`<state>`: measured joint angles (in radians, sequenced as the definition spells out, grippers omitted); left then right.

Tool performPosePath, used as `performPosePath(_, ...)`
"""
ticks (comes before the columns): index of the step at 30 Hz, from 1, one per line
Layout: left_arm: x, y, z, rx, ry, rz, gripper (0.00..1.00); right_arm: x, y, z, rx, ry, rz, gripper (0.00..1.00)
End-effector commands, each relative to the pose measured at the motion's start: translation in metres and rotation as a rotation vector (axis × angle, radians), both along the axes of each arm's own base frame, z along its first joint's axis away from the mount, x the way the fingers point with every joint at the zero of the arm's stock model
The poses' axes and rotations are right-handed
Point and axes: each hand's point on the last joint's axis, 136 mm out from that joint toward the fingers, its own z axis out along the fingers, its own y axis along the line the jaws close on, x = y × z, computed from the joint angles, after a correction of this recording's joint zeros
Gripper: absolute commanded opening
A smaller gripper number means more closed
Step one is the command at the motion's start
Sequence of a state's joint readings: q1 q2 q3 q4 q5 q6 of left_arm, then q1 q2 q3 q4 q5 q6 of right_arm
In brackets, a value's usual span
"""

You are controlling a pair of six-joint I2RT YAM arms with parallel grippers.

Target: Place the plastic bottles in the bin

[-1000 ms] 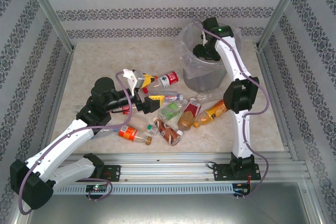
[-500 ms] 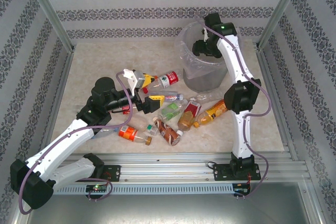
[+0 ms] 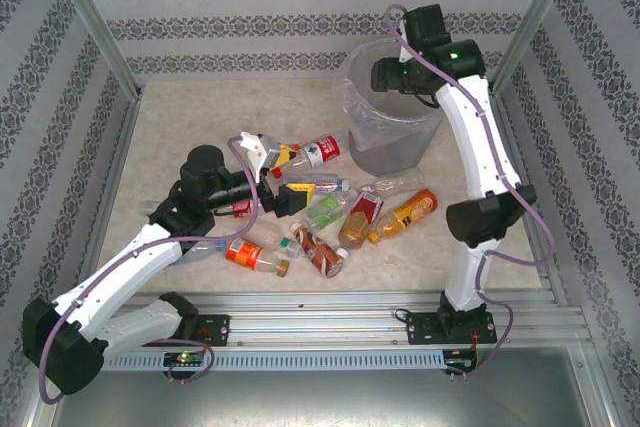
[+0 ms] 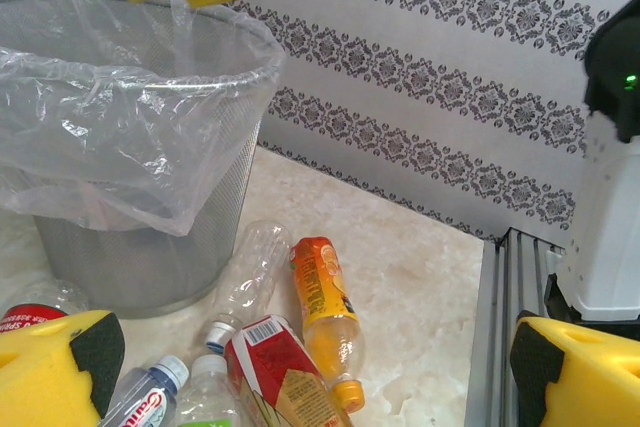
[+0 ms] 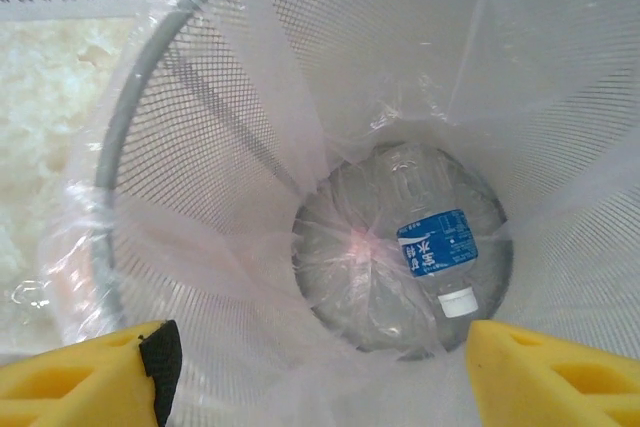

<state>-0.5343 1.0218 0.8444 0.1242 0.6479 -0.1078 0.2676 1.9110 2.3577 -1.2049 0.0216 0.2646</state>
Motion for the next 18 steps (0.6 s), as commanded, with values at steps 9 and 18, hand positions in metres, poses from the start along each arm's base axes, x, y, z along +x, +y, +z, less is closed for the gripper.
performPosePath(9,0.002,0.000,0.011,0.007,-0.038,-0.018,1.00,-0.073,-0.006,0.033,0.047,-0.094,-0.046,0.76)
performPosePath(18,0.008,-0.001,0.004,0.022,-0.028,-0.002,1.00,-0.151,-0.013,-0.025,0.132,-0.042,-0.074,0.75)
